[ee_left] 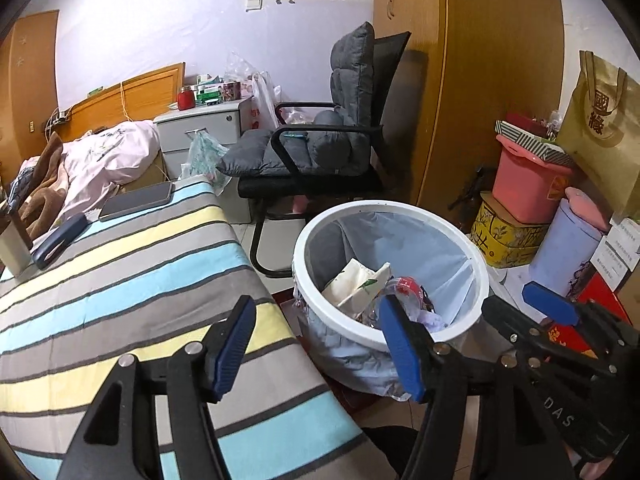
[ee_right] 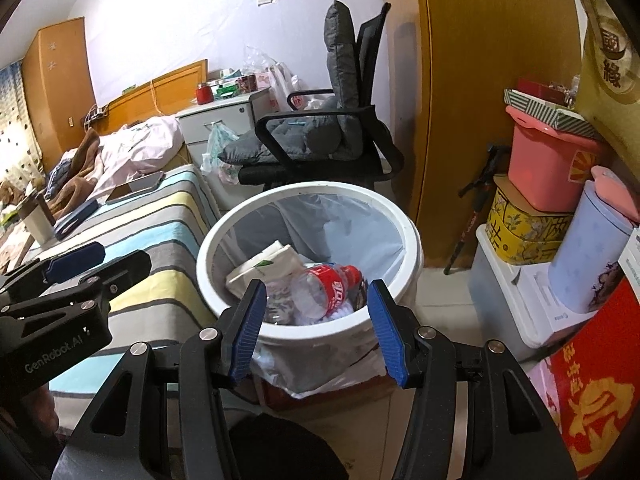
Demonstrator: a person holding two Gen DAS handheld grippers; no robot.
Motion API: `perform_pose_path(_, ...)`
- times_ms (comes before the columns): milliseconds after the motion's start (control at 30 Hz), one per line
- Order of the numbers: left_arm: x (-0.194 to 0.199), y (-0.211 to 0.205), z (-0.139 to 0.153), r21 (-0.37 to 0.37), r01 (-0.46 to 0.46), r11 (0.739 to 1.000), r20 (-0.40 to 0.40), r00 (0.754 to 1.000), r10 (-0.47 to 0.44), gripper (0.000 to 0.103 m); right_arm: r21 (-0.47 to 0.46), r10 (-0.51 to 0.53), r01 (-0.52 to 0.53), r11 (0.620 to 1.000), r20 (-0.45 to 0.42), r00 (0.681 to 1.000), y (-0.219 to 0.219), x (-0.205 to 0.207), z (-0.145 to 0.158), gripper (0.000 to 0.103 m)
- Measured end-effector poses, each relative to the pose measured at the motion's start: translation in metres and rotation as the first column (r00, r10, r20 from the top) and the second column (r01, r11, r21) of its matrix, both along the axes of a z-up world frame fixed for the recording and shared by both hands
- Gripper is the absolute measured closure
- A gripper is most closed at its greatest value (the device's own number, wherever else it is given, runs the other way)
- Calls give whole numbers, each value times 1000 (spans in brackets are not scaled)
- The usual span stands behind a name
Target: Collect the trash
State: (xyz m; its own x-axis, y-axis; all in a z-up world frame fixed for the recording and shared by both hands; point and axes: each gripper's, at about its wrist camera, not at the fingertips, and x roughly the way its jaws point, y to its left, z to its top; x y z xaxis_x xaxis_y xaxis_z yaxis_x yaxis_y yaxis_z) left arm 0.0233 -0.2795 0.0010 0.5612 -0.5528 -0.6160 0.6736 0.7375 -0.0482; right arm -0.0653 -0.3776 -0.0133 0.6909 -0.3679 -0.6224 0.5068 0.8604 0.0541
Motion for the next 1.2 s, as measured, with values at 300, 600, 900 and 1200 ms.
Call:
perform_pose_path(300,-12,13,1,9,-39,999,51,998,39,36,-38,-28,29,999,21,999,16,-7,2,48)
perform_pose_path(600,-18,20,2,-4,-43,999,57,997,43,36,-62,-38,39,997,28,999,26,-10,2,48)
perform_pose_path(900,-19,23,3,-12,-50,999,56,997,51,36,-53,-42,44,998,36,998,27,-12,2,48)
perform_pose_path(1200,-20,23,4,-16,-45,999,59,997,46,36,-53,-43,45,998,39,998,30,-12,4,48)
